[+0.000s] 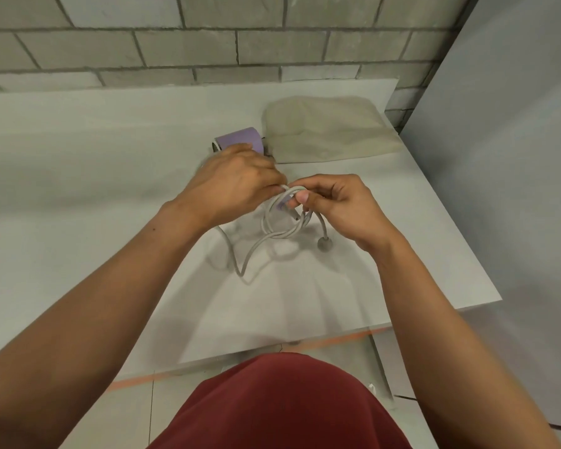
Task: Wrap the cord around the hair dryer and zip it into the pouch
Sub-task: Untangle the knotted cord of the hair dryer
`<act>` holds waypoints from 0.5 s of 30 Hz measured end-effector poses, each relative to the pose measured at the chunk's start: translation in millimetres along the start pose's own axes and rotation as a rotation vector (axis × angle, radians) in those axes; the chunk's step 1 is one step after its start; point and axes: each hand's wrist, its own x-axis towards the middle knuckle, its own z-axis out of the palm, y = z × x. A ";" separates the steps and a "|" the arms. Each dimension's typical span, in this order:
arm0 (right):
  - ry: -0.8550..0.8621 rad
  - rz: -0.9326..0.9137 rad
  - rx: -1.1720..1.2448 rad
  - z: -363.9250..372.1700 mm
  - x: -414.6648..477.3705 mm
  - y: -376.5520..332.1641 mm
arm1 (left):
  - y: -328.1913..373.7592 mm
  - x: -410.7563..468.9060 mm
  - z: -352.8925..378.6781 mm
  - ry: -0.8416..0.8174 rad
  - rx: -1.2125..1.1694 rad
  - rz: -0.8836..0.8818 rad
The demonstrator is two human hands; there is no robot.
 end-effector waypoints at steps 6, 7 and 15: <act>0.033 0.019 0.061 -2.3 -2.7 -0.3 | -3.7 -13.8 -8.0 0.254 -0.163 -0.380; 0.033 0.020 0.060 -1.7 -2.2 -0.8 | -5.8 -15.3 -11.3 0.292 -0.165 -0.439; 0.023 0.019 0.022 2.5 2.7 2.9 | -14.6 -20.0 -14.7 0.157 -0.189 -0.527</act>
